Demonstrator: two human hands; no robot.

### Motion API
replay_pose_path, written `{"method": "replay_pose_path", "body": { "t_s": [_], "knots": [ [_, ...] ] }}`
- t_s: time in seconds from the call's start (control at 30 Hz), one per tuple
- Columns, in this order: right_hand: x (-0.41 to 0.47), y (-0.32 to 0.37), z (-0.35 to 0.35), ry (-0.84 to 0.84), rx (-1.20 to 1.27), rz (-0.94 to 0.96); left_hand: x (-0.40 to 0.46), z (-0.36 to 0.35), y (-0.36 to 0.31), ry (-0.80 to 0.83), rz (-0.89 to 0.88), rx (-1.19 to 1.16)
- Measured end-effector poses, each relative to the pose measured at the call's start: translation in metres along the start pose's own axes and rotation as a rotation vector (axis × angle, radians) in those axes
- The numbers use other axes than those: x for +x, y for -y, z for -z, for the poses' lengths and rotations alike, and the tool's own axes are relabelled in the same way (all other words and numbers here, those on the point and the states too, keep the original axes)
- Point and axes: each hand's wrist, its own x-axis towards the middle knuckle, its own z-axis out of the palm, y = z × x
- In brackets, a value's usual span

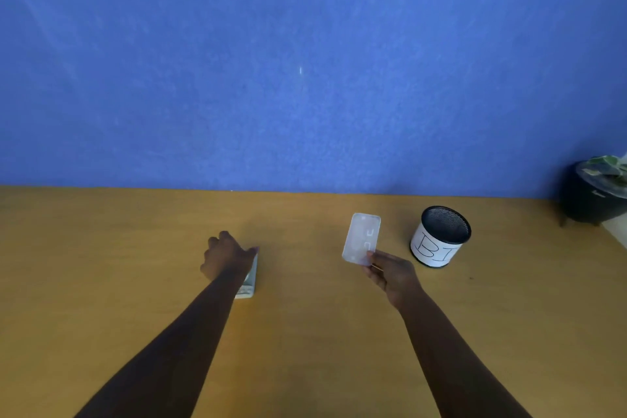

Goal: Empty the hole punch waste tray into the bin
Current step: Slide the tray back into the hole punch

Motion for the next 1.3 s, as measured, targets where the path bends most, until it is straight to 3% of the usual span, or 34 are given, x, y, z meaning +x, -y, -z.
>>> {"method": "replay_pose_path", "body": {
  "t_s": [0.17,0.37,0.63,0.93,1.3],
  "knots": [
    [-0.008,-0.013,-0.01,0.016,-0.043,-0.042,0.0,-0.001,0.017,0.119,0.07,-0.024],
    [-0.02,-0.024,-0.012,0.043,-0.071,-0.102,-0.008,-0.008,0.015,0.139,0.054,0.043],
    [-0.025,-0.027,-0.011,0.081,-0.122,-0.122,-0.01,-0.005,0.007,0.246,0.148,-0.18],
    [-0.028,-0.034,-0.022,0.102,-0.148,-0.152,-0.036,-0.01,-0.042,0.349,0.073,-0.57],
    [-0.031,-0.028,-0.024,0.161,-0.149,-0.112,-0.062,-0.028,-0.068,0.428,-0.05,-0.502]
  ]
}}
